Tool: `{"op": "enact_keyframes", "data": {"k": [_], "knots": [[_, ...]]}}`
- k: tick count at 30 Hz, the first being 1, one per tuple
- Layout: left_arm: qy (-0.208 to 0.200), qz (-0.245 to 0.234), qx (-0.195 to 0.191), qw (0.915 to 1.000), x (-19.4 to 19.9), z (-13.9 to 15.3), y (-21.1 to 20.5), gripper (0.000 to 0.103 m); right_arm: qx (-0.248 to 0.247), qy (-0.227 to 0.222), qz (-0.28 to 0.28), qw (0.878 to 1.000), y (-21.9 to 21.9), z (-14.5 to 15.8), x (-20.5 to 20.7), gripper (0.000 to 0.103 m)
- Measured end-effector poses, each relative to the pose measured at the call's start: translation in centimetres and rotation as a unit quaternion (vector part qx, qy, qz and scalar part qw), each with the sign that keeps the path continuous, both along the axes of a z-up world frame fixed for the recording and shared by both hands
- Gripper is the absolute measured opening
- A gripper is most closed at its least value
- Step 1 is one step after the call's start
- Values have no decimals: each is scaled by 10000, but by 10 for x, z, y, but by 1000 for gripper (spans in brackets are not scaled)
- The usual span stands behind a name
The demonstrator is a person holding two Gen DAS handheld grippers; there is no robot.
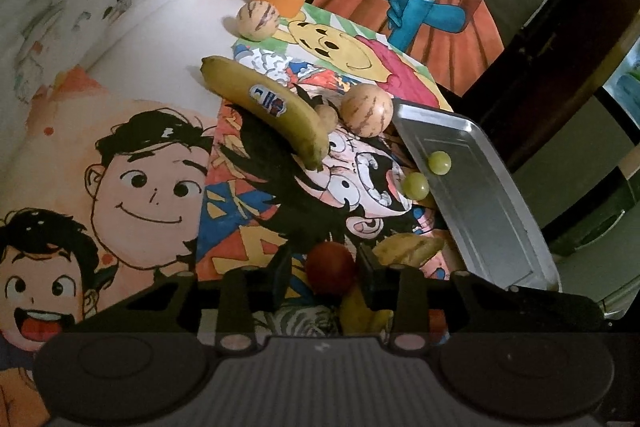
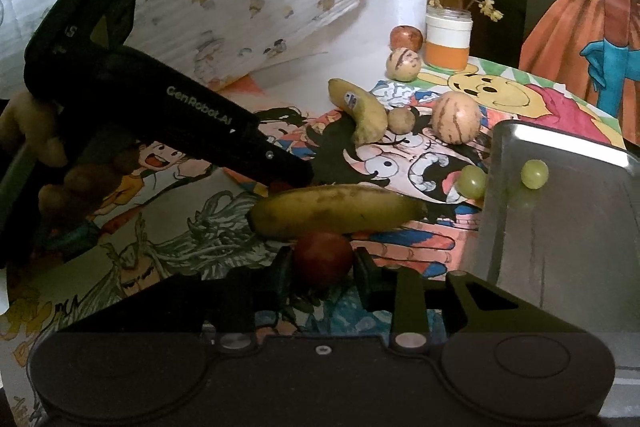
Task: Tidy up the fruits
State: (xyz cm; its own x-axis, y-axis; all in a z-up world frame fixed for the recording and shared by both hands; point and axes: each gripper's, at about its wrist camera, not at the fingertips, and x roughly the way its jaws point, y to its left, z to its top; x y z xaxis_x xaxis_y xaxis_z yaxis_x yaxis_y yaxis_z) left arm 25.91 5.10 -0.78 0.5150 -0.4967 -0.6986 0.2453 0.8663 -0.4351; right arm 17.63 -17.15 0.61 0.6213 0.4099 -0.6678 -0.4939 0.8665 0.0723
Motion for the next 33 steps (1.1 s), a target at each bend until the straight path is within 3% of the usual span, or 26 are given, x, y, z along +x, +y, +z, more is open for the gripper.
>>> {"op": "enact_keyframes", "data": {"k": [8, 15, 23, 33], "knots": [[-7, 42, 42, 10000, -6, 0, 1, 39, 11, 18, -1, 10000, 0, -1, 0, 35], [-547, -430, 846, 9940, -13, 10, -16, 49, 36, 65, -22, 10000, 0, -2, 2, 35], [-421, -514, 560, 9962, -7, 3, -4, 51, 14, 57, -34, 10000, -1, -2, 2, 35], [-916, -1032, 1112, 9842, -11, 10, -16, 53, -31, 60, -180, 9998, -8, -3, 6, 34]]}}
